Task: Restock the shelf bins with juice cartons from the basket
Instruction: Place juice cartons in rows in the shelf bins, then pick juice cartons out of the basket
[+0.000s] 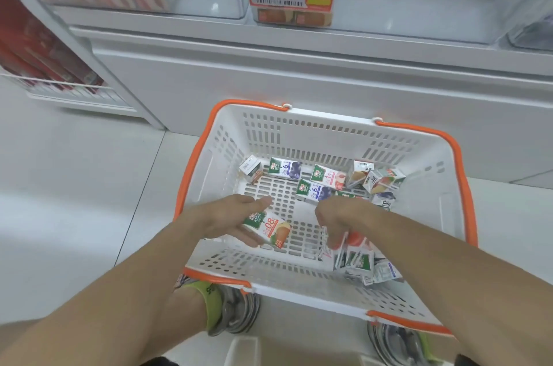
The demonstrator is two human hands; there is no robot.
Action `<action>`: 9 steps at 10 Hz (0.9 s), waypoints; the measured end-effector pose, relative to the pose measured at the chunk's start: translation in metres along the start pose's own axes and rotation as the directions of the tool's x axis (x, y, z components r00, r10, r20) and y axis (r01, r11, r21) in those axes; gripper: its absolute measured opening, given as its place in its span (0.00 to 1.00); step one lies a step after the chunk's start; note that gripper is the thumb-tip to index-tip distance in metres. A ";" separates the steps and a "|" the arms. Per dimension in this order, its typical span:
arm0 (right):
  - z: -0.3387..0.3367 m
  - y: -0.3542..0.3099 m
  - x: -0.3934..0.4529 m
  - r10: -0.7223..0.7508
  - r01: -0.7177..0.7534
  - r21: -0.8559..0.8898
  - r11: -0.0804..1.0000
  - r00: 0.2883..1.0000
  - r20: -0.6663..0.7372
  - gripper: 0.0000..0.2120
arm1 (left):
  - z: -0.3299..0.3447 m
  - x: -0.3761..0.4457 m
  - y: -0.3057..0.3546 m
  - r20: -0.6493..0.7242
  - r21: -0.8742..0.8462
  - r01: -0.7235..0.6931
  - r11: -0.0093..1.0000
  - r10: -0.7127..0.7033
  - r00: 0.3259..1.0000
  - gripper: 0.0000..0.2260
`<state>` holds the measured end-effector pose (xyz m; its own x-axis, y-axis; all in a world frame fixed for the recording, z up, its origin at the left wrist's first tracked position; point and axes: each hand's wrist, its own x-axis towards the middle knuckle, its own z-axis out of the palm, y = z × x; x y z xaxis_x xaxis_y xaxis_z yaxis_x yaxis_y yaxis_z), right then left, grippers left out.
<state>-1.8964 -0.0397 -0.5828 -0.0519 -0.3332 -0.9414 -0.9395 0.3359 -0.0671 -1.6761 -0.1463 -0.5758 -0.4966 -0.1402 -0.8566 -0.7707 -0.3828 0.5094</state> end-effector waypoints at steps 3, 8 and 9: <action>-0.043 0.039 -0.076 -0.138 0.474 0.767 0.433 0.875 -0.463 0.16 | -0.022 -0.115 0.124 0.028 0.392 0.039 0.919 -0.054 0.998 0.08; -0.078 -0.014 -0.181 0.063 0.879 0.474 -0.045 0.476 -0.877 0.30 | -0.004 -0.192 0.192 -0.157 0.500 -0.368 0.784 0.499 0.852 0.26; -0.084 -0.028 -0.187 0.130 0.880 0.318 0.352 0.291 -0.948 0.29 | -0.009 -0.196 0.192 -0.140 0.504 -0.445 0.740 0.579 0.803 0.29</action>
<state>-1.8891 -0.0603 -0.3769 -0.4578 -0.8885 0.0309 -0.2683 0.1050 -0.9576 -1.7231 -0.2004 -0.3112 -0.7890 -0.4622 -0.4048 -0.5506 0.2395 0.7997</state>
